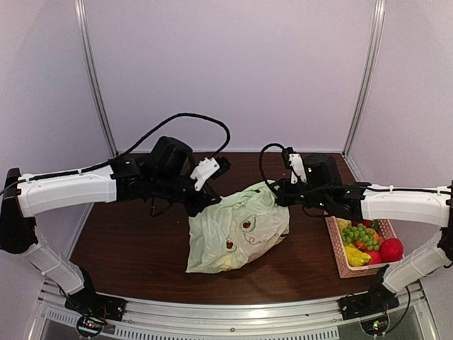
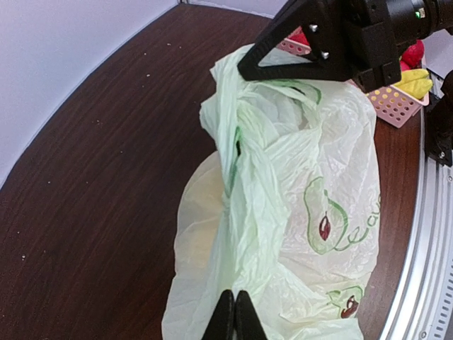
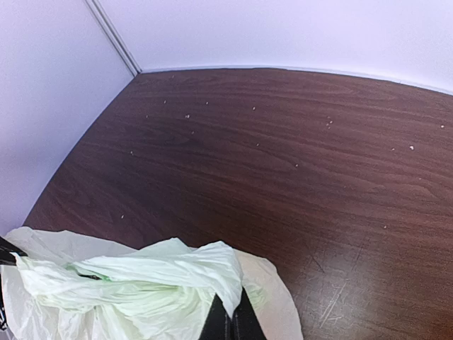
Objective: Untie the knot of the plastic bag and take out the fruit
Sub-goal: Untie the bag handles from the takeout bag.
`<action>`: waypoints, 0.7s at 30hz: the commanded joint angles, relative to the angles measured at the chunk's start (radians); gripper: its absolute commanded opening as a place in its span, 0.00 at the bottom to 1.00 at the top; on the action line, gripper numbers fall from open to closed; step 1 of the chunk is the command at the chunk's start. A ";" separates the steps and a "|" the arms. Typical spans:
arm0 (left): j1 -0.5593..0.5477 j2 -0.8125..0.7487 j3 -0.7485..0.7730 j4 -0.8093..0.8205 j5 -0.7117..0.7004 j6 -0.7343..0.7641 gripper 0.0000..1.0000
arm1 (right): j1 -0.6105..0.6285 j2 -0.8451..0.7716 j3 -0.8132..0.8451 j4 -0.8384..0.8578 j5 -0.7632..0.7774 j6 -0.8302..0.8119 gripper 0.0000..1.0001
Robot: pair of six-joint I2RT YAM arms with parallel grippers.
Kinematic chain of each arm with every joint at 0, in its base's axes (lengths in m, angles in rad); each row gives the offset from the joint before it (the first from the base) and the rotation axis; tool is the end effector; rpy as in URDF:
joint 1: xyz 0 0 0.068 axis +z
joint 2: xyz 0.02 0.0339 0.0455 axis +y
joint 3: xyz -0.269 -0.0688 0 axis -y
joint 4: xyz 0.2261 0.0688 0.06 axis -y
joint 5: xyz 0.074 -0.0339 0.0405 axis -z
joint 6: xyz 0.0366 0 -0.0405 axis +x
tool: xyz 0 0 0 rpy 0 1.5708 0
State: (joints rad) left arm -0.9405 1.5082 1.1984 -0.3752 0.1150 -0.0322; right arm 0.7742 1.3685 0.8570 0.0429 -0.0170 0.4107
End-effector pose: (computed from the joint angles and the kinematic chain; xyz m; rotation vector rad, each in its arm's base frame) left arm 0.1865 -0.2628 0.3004 1.0803 2.0677 -0.6357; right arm 0.2077 0.2040 0.2687 -0.3951 2.0883 0.7444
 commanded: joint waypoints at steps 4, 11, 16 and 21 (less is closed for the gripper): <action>0.046 -0.074 -0.004 0.020 0.003 -0.001 0.00 | -0.044 -0.111 -0.084 0.058 0.123 0.058 0.00; 0.054 -0.074 -0.008 0.031 0.045 -0.008 0.00 | -0.054 -0.141 -0.148 0.086 0.113 0.083 0.00; 0.054 -0.053 0.001 0.035 0.206 0.019 0.00 | -0.054 -0.138 -0.194 0.177 -0.036 0.065 0.00; 0.046 -0.070 -0.011 0.073 0.364 0.069 0.39 | -0.048 -0.143 -0.237 0.321 -0.242 0.052 0.00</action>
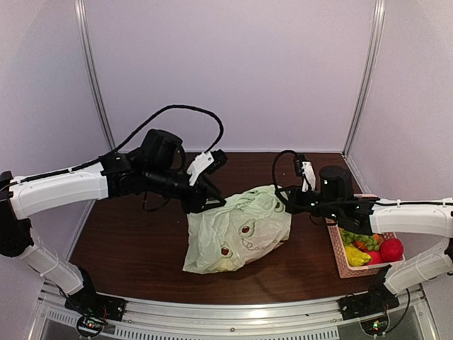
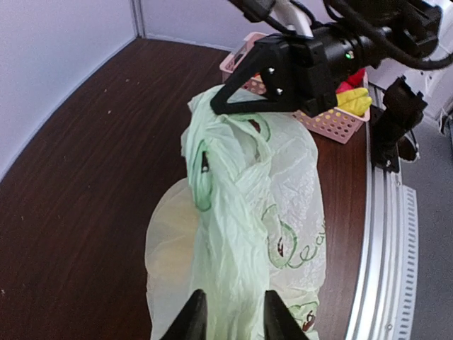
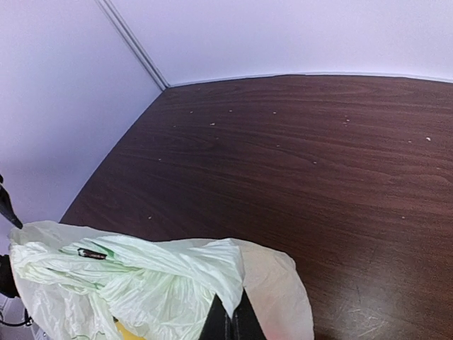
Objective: Untie the knot of the plastic bag and take out the fruit
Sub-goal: Untie the bag handles from the takeout bag.
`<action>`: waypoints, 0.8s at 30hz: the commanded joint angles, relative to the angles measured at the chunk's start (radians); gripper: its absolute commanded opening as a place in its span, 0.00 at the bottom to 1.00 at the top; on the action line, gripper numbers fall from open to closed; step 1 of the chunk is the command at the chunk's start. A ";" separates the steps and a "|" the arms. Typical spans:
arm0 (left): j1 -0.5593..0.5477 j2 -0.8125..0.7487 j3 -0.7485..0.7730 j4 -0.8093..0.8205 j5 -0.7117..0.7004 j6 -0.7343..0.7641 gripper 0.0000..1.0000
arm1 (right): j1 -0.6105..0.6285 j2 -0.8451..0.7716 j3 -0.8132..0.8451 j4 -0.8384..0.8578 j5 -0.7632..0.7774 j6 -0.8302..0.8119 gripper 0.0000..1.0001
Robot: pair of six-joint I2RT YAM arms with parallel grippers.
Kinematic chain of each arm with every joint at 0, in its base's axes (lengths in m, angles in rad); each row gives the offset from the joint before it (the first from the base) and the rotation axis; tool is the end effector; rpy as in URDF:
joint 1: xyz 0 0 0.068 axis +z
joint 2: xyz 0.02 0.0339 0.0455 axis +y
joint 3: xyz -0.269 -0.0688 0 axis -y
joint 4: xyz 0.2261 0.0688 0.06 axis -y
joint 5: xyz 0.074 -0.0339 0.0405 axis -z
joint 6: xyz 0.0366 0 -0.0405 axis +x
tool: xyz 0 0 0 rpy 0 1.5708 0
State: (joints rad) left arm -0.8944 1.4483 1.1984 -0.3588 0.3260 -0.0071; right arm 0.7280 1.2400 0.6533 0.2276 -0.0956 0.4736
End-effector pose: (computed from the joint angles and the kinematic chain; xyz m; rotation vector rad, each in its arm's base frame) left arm 0.1850 -0.2492 0.3206 1.1492 1.9646 -0.8513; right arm 0.1899 0.1740 0.2539 -0.3247 2.0079 0.8763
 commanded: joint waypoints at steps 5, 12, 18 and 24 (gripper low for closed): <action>-0.037 -0.007 0.013 0.060 0.106 0.071 0.69 | 0.004 -0.002 -0.027 0.155 -0.200 -0.019 0.00; -0.065 0.086 0.124 0.024 -0.047 0.057 0.73 | 0.008 0.020 -0.009 0.170 -0.218 -0.021 0.00; -0.122 0.195 0.237 -0.056 -0.158 0.093 0.72 | 0.009 0.021 -0.002 0.151 -0.215 -0.039 0.00; -0.124 0.202 0.216 -0.066 -0.218 0.096 0.57 | 0.008 -0.003 -0.010 0.117 -0.189 -0.061 0.00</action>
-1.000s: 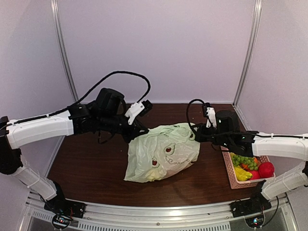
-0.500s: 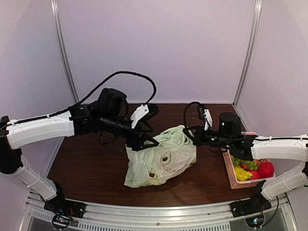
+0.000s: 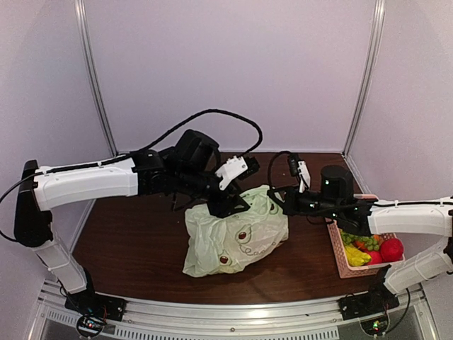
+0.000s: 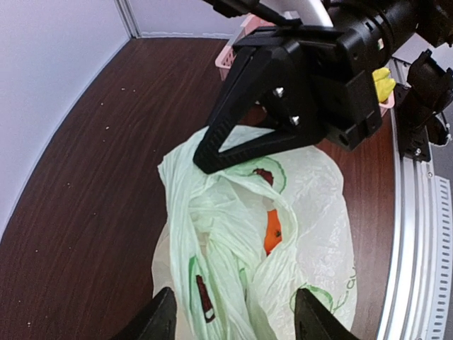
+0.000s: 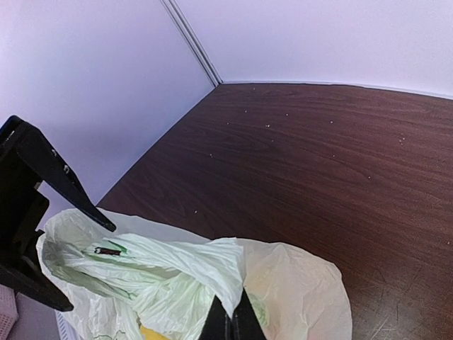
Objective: Untie the knot of the plastic bag and take out the fruit
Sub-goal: Untie the bag handles from the takeout bag.
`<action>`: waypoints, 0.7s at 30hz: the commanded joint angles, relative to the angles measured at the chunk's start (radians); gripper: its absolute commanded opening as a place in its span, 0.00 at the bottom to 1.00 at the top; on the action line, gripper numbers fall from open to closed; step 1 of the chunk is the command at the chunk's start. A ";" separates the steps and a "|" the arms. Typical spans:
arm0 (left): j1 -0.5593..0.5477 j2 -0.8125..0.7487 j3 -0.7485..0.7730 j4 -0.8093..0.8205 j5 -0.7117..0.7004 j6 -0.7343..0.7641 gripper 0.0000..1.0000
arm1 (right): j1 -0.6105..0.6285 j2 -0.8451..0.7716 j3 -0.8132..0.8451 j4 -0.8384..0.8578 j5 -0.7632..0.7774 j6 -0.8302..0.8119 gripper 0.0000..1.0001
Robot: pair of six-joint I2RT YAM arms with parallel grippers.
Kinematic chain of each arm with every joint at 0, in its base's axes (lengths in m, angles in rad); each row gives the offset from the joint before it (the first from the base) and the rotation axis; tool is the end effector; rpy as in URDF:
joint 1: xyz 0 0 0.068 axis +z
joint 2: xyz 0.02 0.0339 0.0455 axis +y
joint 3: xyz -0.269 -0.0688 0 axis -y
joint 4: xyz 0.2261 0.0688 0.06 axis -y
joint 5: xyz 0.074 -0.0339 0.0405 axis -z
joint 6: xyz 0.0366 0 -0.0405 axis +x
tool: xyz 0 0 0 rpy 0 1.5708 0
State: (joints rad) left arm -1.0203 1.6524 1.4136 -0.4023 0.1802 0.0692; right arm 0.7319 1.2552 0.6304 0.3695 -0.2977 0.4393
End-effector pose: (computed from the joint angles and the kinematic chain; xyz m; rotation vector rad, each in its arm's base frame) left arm 0.1848 -0.3136 0.3206 1.2782 1.9088 -0.7112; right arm 0.1866 0.1820 0.2581 -0.5064 1.8911 1.0734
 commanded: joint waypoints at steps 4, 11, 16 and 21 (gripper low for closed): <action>0.002 -0.013 -0.019 -0.022 -0.094 0.018 0.50 | 0.005 -0.020 0.009 -0.027 0.019 -0.025 0.00; 0.003 -0.031 -0.051 -0.020 -0.105 0.018 0.24 | 0.005 -0.014 0.014 -0.026 0.026 -0.018 0.00; 0.002 -0.056 -0.066 -0.011 -0.116 0.013 0.17 | 0.006 -0.014 0.017 -0.031 0.045 -0.011 0.00; 0.004 -0.072 -0.076 -0.006 -0.128 0.006 0.06 | 0.004 -0.025 0.023 -0.071 0.141 0.009 0.00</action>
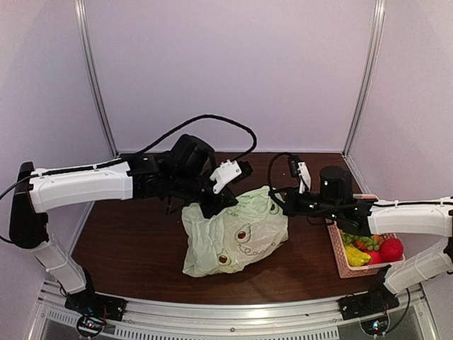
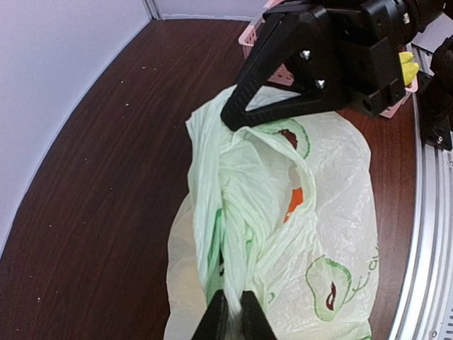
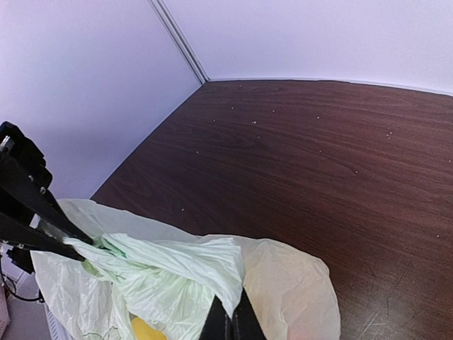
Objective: Untie the knot of the plastic bag and take out the fruit
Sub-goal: Untie the bag handles from the takeout bag.
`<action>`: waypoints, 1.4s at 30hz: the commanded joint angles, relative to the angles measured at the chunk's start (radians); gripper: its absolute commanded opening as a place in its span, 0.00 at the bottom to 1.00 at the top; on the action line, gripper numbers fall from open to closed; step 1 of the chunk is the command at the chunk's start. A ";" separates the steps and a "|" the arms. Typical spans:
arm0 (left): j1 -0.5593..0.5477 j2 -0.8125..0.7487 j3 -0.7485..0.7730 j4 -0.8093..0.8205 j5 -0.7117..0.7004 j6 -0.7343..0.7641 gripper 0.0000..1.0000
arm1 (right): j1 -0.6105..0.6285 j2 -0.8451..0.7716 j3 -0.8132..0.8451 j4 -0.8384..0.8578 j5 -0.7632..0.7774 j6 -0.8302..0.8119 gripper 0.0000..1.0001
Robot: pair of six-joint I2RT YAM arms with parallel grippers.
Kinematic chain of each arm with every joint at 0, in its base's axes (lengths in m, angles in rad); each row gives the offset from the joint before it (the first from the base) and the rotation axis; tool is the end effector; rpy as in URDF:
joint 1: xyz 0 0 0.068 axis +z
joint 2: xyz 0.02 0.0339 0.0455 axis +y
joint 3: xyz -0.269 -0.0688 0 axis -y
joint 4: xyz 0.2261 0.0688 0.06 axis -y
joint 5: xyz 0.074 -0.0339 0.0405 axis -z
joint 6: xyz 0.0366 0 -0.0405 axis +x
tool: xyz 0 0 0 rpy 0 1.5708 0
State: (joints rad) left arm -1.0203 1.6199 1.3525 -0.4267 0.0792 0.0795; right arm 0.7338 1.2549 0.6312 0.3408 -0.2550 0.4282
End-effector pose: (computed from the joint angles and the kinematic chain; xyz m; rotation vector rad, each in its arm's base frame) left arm 0.1817 -0.3015 0.3096 1.2547 1.9642 -0.5774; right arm 0.1870 0.1810 0.2553 -0.4868 1.9167 1.0220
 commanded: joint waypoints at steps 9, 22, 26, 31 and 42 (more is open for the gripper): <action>0.081 -0.111 -0.023 0.017 -0.064 -0.017 0.00 | -0.022 -0.094 0.040 -0.197 0.368 0.081 0.00; 0.317 -0.264 -0.143 0.149 0.187 -0.168 0.00 | -0.052 -0.256 -0.102 -0.269 0.601 0.235 0.00; 0.332 -0.265 -0.149 0.153 0.220 -0.174 0.00 | -0.064 -0.311 -0.153 -0.287 0.651 0.290 0.00; 0.337 -0.267 -0.157 0.162 0.236 -0.176 0.00 | -0.084 -0.377 -0.167 -0.321 0.689 0.294 0.08; 0.344 -0.263 -0.166 0.171 0.257 -0.176 0.00 | -0.160 -0.424 -0.140 -0.348 0.578 0.187 0.13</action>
State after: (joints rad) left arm -0.6861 1.3689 1.1980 -0.2977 0.3168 -0.0895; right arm 0.5930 0.8516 0.4774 0.0109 0.3794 0.6888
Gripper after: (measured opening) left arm 0.006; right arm 0.097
